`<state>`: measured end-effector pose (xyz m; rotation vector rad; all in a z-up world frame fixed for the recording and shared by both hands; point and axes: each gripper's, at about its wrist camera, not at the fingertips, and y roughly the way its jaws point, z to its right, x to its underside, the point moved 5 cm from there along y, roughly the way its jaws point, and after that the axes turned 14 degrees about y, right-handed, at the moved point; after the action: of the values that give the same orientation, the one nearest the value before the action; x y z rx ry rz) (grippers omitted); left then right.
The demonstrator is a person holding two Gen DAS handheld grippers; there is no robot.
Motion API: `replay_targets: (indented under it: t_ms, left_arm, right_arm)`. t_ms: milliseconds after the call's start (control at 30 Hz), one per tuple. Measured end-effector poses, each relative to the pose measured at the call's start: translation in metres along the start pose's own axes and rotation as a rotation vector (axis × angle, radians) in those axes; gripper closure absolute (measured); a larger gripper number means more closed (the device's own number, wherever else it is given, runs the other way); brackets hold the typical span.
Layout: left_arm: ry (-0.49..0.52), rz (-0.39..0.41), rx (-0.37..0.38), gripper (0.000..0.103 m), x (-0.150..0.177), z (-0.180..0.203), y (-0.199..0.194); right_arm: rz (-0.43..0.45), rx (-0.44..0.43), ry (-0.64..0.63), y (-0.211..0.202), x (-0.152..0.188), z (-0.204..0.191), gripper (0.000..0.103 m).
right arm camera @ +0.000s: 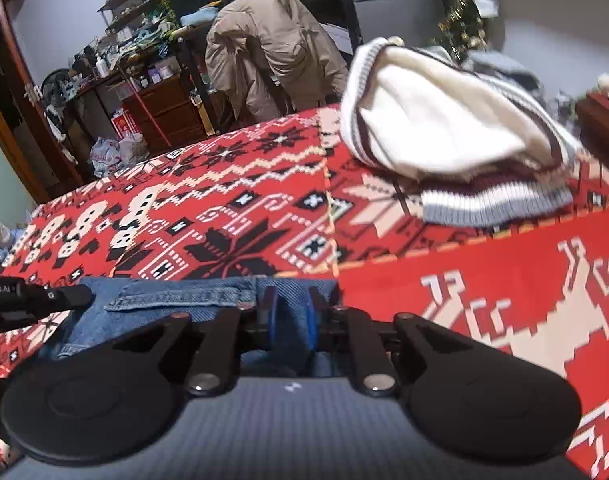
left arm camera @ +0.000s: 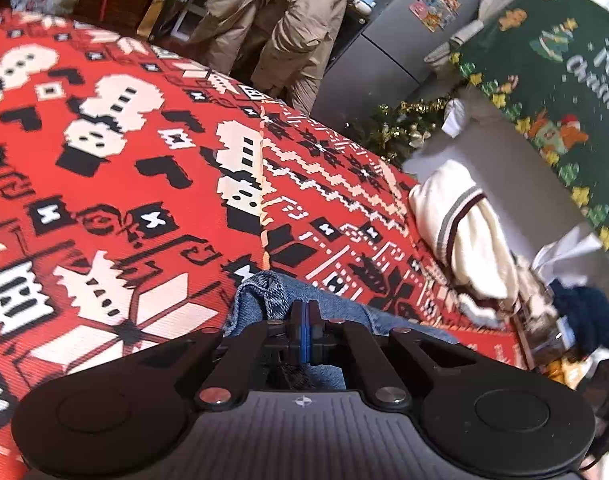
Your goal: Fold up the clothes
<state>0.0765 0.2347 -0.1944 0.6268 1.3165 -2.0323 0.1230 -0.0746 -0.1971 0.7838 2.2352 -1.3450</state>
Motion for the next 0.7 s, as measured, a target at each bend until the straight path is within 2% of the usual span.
replay_targets:
  t_ms: [67,267,333,433,567,633,700]
  left_arm:
    - [0.009,-0.005,-0.014,0.1,0.003,0.0,-0.002]
    - [-0.056,0.011,-0.047,0.101,0.001,-0.016,-0.025]
    - [-0.095,0.025,-0.012,0.101,-0.002,-0.019,-0.031]
    - [-0.077,0.06,0.068,0.101,-0.009,-0.004,-0.039]
    - [0.055,0.007,0.166,0.101,-0.001,0.037,-0.028]
    - [0.177,-0.048,0.111,0.101,0.011,0.055,-0.018]
    - [0.246,-0.072,0.062,0.1,0.019,0.058,-0.013]
  right_arm:
    - [-0.01,0.002,0.015,-0.002,0.002,0.005,0.085]
    - [-0.008,-0.004,0.057,-0.019,-0.002,0.01,0.084]
    - [0.005,-0.028,0.07,-0.028,-0.006,0.006,0.084]
    - [0.0,-0.091,0.064,-0.038,-0.006,-0.006,0.084]
    - [-0.063,-0.084,-0.066,-0.028,0.013,-0.031,0.084]
    - [-0.095,-0.06,-0.134,-0.021,0.024,-0.041,0.084]
    - [-0.111,-0.033,-0.202,-0.019,0.034,-0.044,0.084]
